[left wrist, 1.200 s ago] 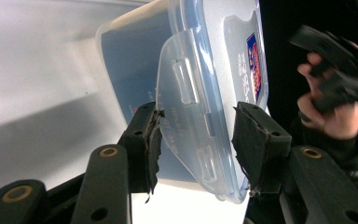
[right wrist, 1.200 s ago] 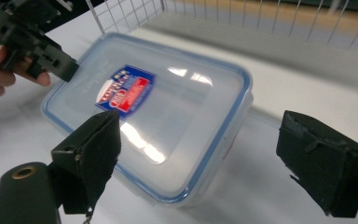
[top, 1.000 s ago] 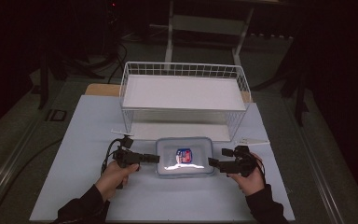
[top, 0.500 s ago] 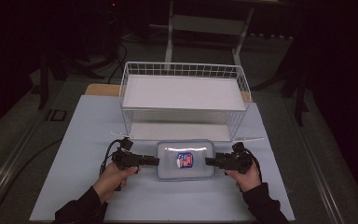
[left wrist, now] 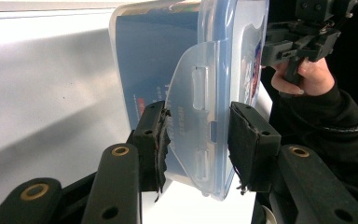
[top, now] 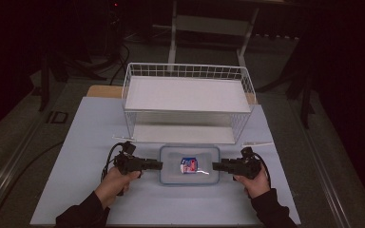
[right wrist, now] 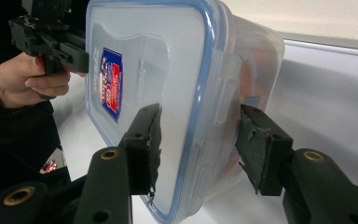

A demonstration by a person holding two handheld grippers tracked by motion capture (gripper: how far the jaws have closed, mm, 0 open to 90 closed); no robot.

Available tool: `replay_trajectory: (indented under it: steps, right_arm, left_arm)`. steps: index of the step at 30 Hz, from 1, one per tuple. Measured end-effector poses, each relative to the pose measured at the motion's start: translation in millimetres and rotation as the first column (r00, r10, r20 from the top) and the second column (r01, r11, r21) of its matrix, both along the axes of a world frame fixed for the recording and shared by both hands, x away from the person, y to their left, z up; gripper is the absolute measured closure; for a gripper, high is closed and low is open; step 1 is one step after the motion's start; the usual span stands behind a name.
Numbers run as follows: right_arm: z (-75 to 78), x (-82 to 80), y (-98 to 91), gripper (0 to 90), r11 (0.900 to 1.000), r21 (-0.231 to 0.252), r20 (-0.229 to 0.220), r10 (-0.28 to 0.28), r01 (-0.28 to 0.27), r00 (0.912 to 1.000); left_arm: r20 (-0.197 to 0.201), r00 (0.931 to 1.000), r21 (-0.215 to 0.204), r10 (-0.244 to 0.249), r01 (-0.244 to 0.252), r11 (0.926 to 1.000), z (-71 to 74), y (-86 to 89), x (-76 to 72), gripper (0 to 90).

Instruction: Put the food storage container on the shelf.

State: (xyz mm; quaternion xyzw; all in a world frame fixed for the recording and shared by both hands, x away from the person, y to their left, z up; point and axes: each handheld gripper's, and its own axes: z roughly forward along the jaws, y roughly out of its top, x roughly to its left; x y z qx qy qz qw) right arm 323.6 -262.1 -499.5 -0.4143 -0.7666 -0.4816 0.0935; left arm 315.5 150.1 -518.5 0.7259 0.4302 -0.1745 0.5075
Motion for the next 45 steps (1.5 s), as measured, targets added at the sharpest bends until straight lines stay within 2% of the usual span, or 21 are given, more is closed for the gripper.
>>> replay_trajectory:
  steps: [6, 9, 14, 21, 28, 33, 34, 35, 45]
  right_arm:
    - [3.5, -5.5, 0.4, 52.3, 0.9998, -0.021, 0.006, 0.001, -0.001, 1.0]
    - [5.8, -6.4, 0.9, 52.3, 0.9993, -0.037, 0.026, -0.003, 0.004, 0.9996]
    - [11.5, -3.6, -1.7, 52.4, 0.9996, -0.023, 0.046, -0.017, 0.018, 0.9988]
    - [16.0, 4.2, -2.1, 52.3, 0.9995, -0.021, 0.05, -0.022, 0.024, 0.9985]
    - [24.1, 14.9, -2.5, 52.4, 0.9993, -0.024, 0.073, -0.028, 0.03, 0.997]
    - [30.5, 21.1, -1.5, 52.4, 0.9992, -0.022, 0.094, -0.031, 0.033, 0.9951]
    - [31.6, 22.2, -1.4, 52.4, 0.9991, -0.024, 0.099, -0.032, 0.034, 0.9946]
    - [34.3, 26.7, -0.5, 52.4, 0.9991, -0.026, 0.114, -0.03, 0.034, 0.993]
    - [33.7, 44.5, 0.1, 52.3, 0.9989, -0.015, 0.148, -0.043, 0.045, 0.9881]
  left_arm:
    - [0.033, 0.9994, 0.025, 0.006, -0.007, 0.9997, 3.2, -2.8, -4.3, 57.9]
    - [0.051, 0.9986, 0.041, 0.014, -0.016, 0.999, 5.4, -5.8, -4.8, 57.2]
    - [0.065, 0.9977, 0.037, 0.02, -0.022, 0.9991, 10.1, -8.1, -2.4, 57.1]
    - [0.096, 0.9948, 0.046, 0.031, -0.036, 0.9983, 17.7, -9.7, 6.7, 56.8]
    - [0.117, 0.9918, 0.031, 0.051, -0.055, 0.998, 22.2, -10.8, 16.0, 56.7]
    - [0.143, 0.9882, 0.021, 0.055, -0.058, 0.9981, 26.1, -9.4, 22.3, 56.7]
    - [0.167, 0.984, 0.02, 0.062, -0.066, 0.9976, 28.1, -8.9, 25.8, 56.7]
    - [0.169, 0.9834, 0.02, 0.066, -0.071, 0.9973, 28.7, -9.0, 27.1, 56.7]
    - [0.203, 0.9731, 0.004, 0.109, -0.112, 0.9937, 27.0, -9.7, 42.6, 56.5]
